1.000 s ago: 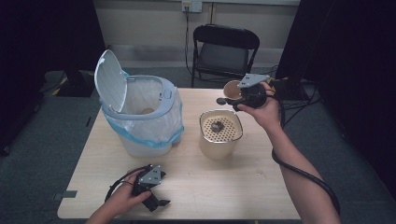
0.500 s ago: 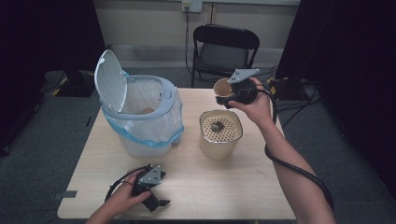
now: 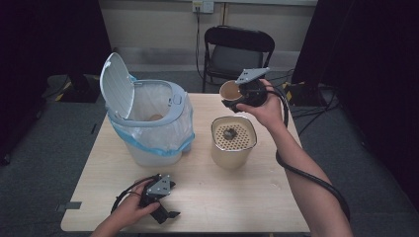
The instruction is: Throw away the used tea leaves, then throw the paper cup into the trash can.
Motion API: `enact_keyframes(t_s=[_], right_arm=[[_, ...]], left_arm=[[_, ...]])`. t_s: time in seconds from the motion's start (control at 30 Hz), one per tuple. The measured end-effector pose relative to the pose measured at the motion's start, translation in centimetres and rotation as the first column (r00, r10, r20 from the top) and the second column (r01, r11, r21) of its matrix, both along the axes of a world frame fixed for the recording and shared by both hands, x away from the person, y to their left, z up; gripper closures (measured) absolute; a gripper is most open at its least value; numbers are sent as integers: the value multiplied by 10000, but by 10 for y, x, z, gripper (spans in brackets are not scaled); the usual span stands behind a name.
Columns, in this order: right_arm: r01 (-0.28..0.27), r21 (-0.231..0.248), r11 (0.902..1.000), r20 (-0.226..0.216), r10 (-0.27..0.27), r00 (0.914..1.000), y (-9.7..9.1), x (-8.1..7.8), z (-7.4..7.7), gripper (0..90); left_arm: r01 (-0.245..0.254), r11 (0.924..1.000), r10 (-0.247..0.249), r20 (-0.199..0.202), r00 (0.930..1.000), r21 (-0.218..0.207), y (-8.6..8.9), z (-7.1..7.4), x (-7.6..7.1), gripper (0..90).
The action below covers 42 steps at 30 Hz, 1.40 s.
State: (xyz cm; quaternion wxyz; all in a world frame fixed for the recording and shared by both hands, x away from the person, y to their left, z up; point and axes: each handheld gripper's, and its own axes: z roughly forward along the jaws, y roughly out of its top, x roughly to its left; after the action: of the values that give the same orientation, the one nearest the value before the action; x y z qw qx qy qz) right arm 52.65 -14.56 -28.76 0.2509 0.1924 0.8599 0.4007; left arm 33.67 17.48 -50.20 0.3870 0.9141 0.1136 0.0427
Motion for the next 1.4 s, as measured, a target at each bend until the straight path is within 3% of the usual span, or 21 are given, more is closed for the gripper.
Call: enact_keyframes(t_s=[0.7, 1.4], right_arm=[[-446, 308, 9985, -286, 455, 9986, 17, -3, 15, 266], [-1106, -96, 9938, -508, 1100, 9926, 44, -11, 43, 264]], left_arm=[[3, 10000, -3, -28, 10000, 11, 0, 0, 0, 0], [-19, 10000, 19, -91, 10000, 13, 0, 0, 0, 0]])
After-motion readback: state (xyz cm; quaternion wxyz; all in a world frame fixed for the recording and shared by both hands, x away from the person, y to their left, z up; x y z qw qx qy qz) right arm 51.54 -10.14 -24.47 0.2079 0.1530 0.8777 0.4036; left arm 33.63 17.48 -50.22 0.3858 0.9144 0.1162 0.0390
